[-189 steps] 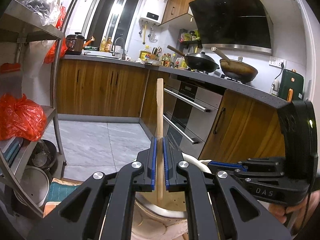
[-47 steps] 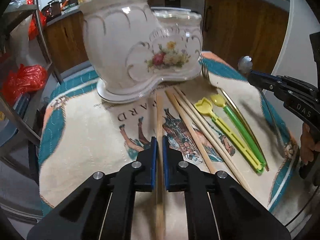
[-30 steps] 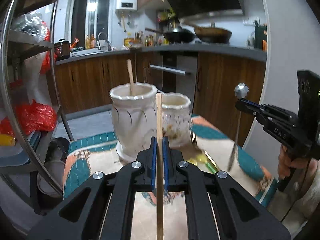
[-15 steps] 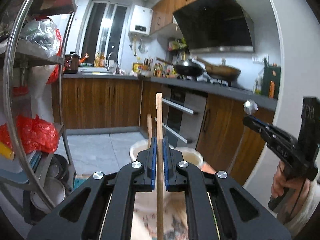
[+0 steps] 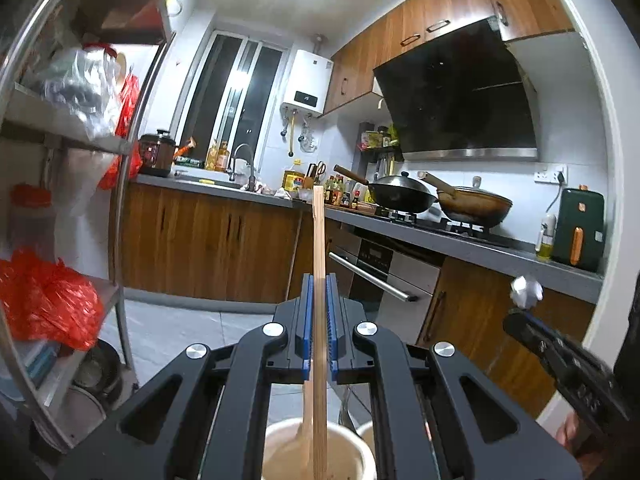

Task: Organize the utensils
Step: 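Lift the chopstick and spoon and carry both over the ceramic holder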

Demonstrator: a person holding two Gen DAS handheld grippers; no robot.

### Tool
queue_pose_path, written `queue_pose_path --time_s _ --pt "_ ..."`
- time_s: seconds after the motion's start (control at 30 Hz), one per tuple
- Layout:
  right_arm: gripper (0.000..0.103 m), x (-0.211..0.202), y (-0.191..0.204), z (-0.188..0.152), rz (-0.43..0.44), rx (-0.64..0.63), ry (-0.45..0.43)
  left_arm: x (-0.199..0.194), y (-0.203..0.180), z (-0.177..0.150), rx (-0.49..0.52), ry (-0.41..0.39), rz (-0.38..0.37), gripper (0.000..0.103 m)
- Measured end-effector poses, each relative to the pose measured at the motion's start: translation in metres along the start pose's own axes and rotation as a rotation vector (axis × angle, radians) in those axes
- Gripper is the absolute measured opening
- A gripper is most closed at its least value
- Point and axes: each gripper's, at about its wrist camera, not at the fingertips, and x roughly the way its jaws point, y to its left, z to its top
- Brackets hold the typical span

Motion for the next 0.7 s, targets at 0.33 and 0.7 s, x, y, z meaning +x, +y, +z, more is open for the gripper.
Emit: queue_pose_path --time_s 0.33,0.7 --pt "0.003 0.023 -0.001 -0.031 0.020 -0.035 0.089 0.023 0.010 -0.031 0.047 0.074 0.021 0.006" --pt "0.003 0.032 0.000 -0.052 0.067 -0.044 0.172 -0.004 0.016 -0.061 0.077 0.256 0.015 0.006"
